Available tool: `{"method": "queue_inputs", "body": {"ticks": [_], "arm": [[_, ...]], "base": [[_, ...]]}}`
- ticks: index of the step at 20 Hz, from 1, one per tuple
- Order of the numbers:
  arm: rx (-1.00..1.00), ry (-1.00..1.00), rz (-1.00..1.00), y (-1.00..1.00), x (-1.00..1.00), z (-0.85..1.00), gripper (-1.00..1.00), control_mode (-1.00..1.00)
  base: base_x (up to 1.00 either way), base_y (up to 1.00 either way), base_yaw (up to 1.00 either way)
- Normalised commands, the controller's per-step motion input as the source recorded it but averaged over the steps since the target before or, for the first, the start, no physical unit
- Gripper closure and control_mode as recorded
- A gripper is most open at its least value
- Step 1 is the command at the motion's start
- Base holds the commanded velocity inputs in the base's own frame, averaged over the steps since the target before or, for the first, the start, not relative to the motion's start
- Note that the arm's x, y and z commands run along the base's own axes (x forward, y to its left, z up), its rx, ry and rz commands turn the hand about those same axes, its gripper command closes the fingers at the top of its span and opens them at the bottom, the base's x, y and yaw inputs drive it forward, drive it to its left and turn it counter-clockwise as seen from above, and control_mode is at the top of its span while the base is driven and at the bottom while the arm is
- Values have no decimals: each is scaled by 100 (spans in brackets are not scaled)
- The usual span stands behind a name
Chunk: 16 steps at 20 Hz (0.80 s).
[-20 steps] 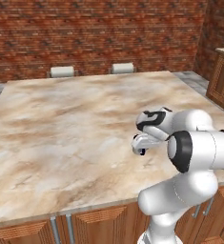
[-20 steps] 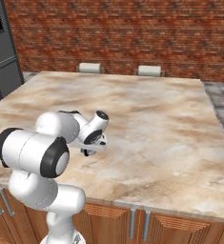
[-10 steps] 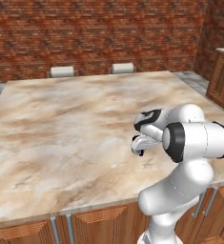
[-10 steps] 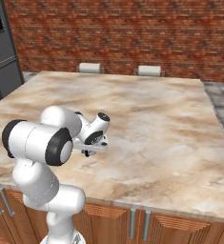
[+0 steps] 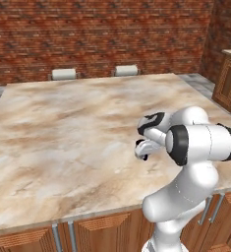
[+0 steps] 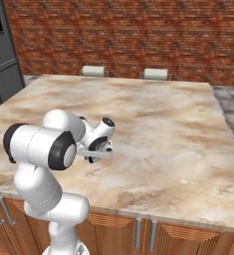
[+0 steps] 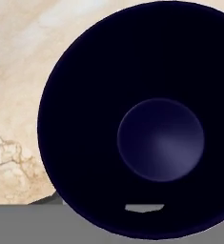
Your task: Clear the mugs and bowl far away from the sink.
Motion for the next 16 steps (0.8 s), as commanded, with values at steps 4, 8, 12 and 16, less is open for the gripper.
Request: {"method": "queue_inputs", "body": {"ticks": [4,8,12,16], "arm": [[0,0,1,-9,0,0,-100,-100],[0,1,0,-29,0,0,-100,-100],[0,10,0,-31,11,-33,-100,-100],[0,6,0,-25,15,-12,-100,-100]], "base": [[0,0,0],[0,0,0],[0,0,0],[0,0,0]]}}
